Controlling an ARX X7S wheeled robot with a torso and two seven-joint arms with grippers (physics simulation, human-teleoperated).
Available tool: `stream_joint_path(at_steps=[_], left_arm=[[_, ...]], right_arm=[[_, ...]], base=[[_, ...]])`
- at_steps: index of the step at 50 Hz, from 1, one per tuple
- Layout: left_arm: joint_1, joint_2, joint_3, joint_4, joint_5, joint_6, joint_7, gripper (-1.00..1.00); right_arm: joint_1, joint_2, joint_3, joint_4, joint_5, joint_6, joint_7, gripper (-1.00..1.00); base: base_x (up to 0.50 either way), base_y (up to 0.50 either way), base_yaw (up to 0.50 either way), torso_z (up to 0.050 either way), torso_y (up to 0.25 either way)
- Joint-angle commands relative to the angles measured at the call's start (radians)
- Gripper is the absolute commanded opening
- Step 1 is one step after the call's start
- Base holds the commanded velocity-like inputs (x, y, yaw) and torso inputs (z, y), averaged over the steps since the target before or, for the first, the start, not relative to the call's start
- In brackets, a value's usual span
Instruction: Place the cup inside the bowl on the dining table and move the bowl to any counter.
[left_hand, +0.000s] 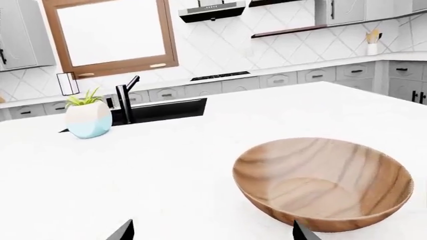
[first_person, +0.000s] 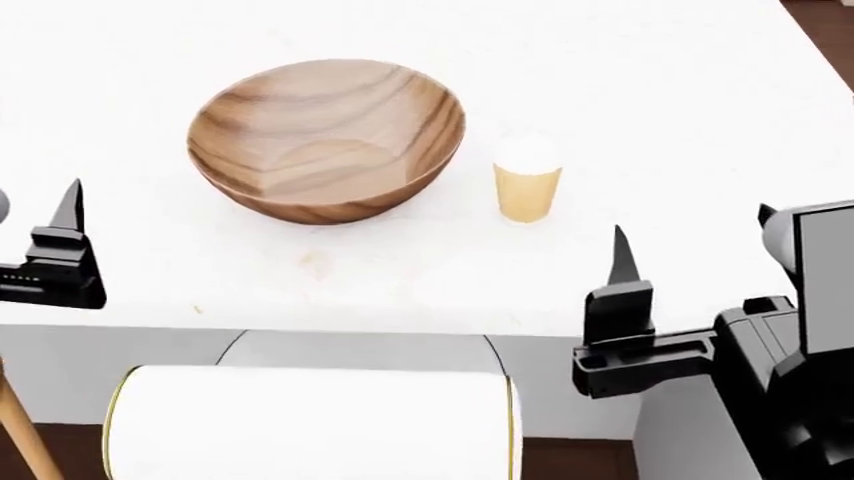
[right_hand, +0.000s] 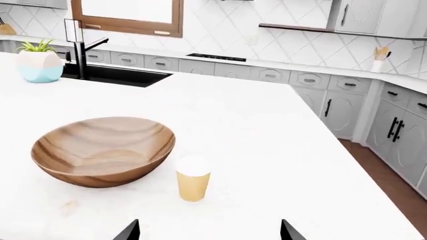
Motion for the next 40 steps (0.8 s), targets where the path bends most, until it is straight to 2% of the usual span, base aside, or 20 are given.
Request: stream_joint_path(at_steps=[1, 9, 18, 40], left_arm=[[-0.006, -0.007, 0.002, -0.006, 0.000, 0.001, 0.003, 1.00], [-0.005, -0.012, -0.001, 0.000, -0.007, -0.002, 0.005, 1.00], [-0.001, 0.005, 0.017, 0.018, 0.001, -0.012, -0.021, 1.00], [0.010, -0.011, -0.001, 0.002, -0.006, 0.012, -0.010, 1.00]], right_arm=[[-0.011, 0.013, 0.016, -0.009, 0.015, 0.005, 0.010, 1.00], [-0.011, 0.023, 0.027, -0.018, 0.028, 0.018, 0.024, 1.00], [-0.042, 0.021, 0.028, -0.014, 0.020, -0.011, 0.013, 1.00], [-0.033, 0.011, 0.010, 0.001, 0.034, -0.018, 0.019, 1.00]], base=[[0.32, 0.29, 0.00, 0.000, 0.000], [0.35, 0.26, 0.00, 0.000, 0.000], [0.50, -0.02, 0.00, 0.000, 0.000], [0.49, 0.00, 0.00, 0.000, 0.001]])
